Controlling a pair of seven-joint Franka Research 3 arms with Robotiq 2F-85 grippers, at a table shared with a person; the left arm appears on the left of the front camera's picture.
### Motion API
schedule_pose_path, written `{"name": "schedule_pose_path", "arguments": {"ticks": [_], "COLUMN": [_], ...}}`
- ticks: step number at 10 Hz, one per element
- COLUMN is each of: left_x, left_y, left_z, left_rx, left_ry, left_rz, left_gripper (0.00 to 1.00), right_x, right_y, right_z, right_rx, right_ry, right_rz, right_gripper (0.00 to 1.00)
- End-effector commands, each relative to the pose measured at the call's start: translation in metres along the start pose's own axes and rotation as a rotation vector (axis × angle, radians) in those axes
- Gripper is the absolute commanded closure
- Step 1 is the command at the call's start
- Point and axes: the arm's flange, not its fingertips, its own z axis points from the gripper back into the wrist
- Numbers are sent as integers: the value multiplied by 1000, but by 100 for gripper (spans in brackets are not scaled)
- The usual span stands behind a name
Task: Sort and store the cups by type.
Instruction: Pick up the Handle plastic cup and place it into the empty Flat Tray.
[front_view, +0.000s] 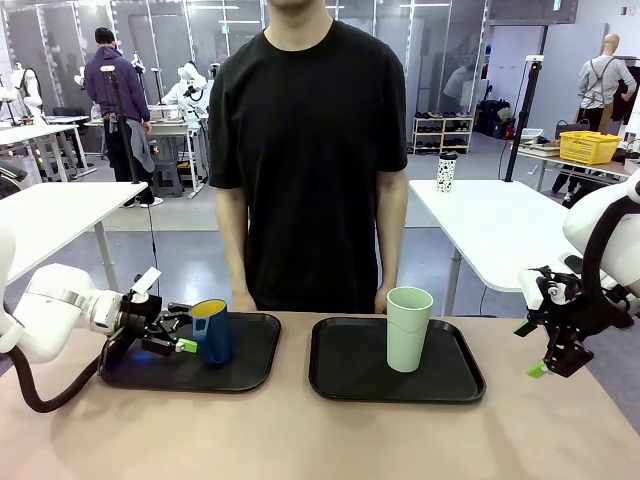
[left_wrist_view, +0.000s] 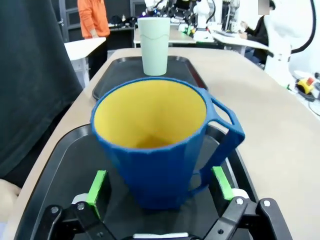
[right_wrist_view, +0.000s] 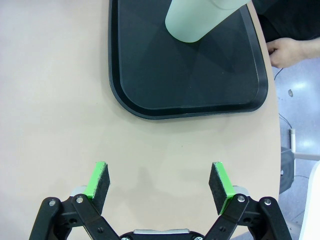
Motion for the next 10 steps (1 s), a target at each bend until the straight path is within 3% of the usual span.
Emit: {"name": "schedule_pose_path", "arguments": {"ticks": [1, 6, 10], "left_x": [8, 31, 85], "left_y": [-13, -34, -70], "left_z": [8, 42, 67], "left_rx": [37, 109, 253], "left_ry": [53, 192, 536], "left_rz": [-17, -42, -30], "left_gripper": [0, 0, 0], "right_x": [1, 1, 1], "right_y": [-4, -4, -4], "right_z": [-1, -1, -1], "right_rx": [-3, -3, -3], "right_ry": [-19, -19, -19], "right_rz": [-15, -15, -15], "right_gripper": [0, 0, 0]}}
